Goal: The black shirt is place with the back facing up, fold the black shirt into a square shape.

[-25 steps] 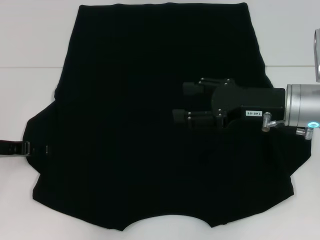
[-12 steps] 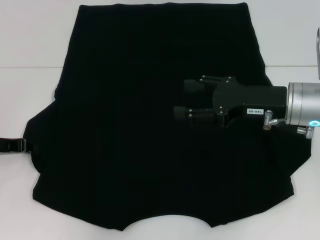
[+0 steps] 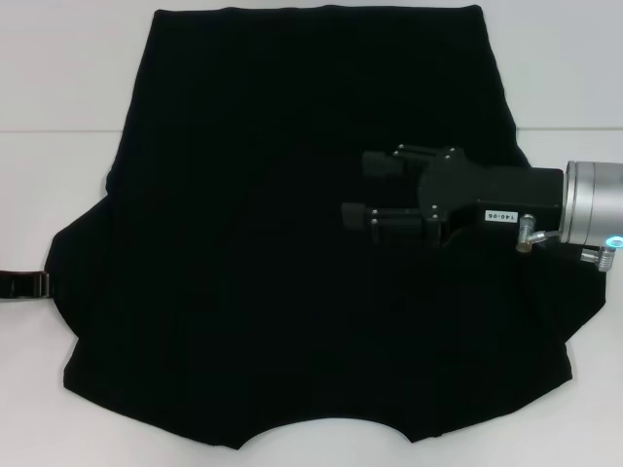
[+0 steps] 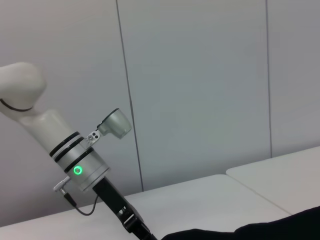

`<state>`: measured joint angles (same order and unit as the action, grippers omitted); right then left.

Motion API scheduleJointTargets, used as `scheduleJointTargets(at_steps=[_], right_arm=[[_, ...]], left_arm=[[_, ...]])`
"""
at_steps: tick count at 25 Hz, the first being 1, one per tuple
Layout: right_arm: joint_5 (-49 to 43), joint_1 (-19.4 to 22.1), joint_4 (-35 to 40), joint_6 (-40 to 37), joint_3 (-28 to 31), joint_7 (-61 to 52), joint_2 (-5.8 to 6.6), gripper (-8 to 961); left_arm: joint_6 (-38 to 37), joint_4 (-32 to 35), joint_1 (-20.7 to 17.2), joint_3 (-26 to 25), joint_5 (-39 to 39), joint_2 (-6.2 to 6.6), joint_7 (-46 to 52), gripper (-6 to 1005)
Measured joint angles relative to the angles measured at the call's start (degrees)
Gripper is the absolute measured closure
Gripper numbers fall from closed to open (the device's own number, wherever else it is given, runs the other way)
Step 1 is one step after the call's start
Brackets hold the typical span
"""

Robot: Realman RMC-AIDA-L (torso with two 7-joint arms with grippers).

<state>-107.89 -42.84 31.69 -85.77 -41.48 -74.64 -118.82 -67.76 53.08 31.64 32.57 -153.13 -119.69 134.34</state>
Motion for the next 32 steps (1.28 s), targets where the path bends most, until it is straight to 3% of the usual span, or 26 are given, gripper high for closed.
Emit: scheduleJointTargets(at_steps=[2, 12, 20, 32], right_arm=[[0.4, 0.1, 0.0, 0.0, 0.0, 0.1, 0.00, 103], [0.8, 0.2, 0.0, 0.6, 0.5, 0.2, -0.15, 102], [1.3, -0.2, 0.1, 1.3, 0.6, 0.3, -0.45, 103], [1.3, -1.6, -0.6, 3.5, 0.2, 0.4, -0.93, 102]], left_arm=[[0.1, 0.3, -0.1, -0.2, 0.0, -0.05, 0.0, 1002], [0.9, 1.4, -1.6, -1.4, 1.7, -0.67, -0.1, 998], [1.0, 1.8, -1.8, -4.8, 1.8, -0.33, -1.6, 997], [0.2, 4.8, -3.9, -5.8, 2.0, -0.46, -1.8, 998]])
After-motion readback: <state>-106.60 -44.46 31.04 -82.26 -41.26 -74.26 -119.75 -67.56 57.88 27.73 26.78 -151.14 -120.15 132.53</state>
